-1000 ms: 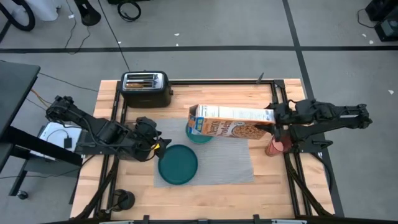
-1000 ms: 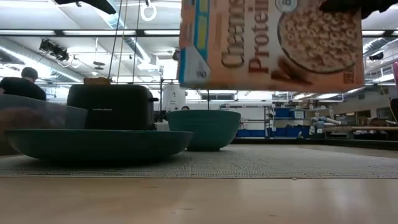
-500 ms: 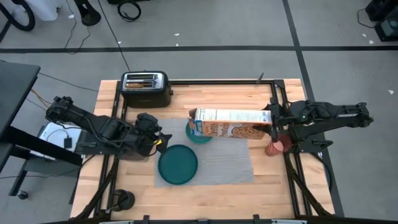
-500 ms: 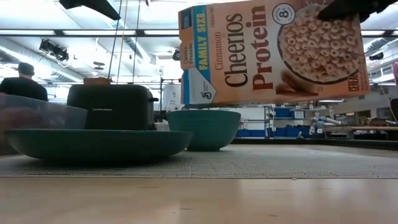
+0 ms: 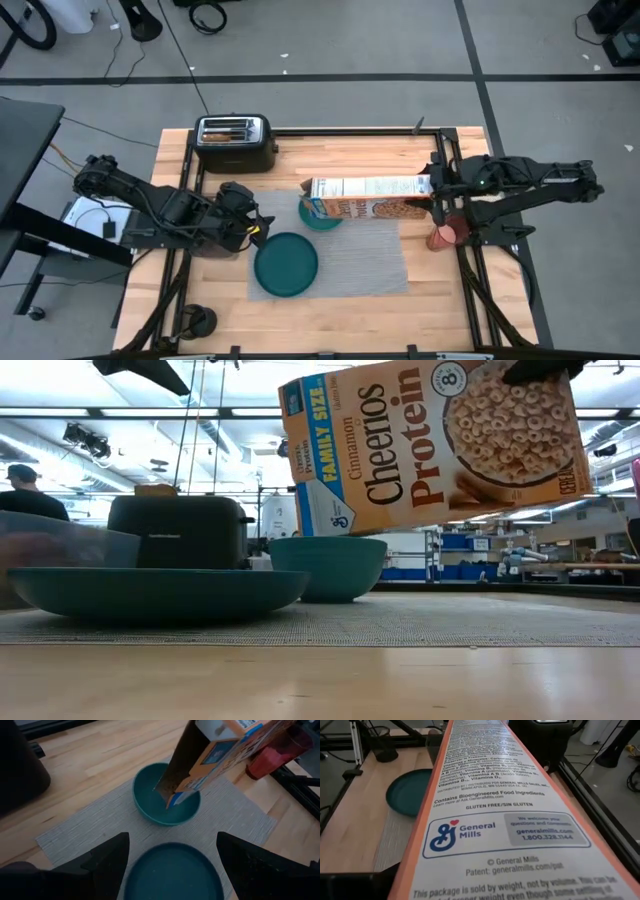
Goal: Arrange a breakfast setting
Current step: Pour the cereal in the green bowl
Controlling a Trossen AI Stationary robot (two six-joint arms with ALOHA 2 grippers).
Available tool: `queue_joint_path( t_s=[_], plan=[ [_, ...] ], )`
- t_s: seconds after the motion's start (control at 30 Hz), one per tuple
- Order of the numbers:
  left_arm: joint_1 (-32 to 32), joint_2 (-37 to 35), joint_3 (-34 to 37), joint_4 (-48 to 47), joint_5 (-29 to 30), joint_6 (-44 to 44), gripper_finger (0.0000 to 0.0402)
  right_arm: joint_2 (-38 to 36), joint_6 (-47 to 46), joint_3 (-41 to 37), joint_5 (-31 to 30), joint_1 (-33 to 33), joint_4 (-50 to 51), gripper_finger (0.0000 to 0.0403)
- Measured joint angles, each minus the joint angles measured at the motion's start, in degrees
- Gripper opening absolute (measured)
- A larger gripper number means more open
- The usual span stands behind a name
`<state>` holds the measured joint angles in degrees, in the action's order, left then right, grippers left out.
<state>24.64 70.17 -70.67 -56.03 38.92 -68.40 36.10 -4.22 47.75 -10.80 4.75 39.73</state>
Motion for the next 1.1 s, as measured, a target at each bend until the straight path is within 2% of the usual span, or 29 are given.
queue_joint_path(
  t_s=[0.23, 0.93, 1.1],
  plan=[
    [0.02, -0.02, 0.00, 0.02, -1.21, -0.05, 0.0304, 2.04, 1.65, 1.43, 2.11, -1.55, 0.98, 0.0238],
    [0.02, -0.02, 0.00, 0.00, -1.27, -1.43, 0.0304, 2.18, 5.55, 3.99, 4.96, -4.49, 5.14, 0.0236],
    [0.02, -0.02, 0.00, 0.00, -1.27, -1.51, 0.0304, 3.32, 7.71, 7.06, 5.48, -5.61, 7.30, 0.0234]
  ],
)
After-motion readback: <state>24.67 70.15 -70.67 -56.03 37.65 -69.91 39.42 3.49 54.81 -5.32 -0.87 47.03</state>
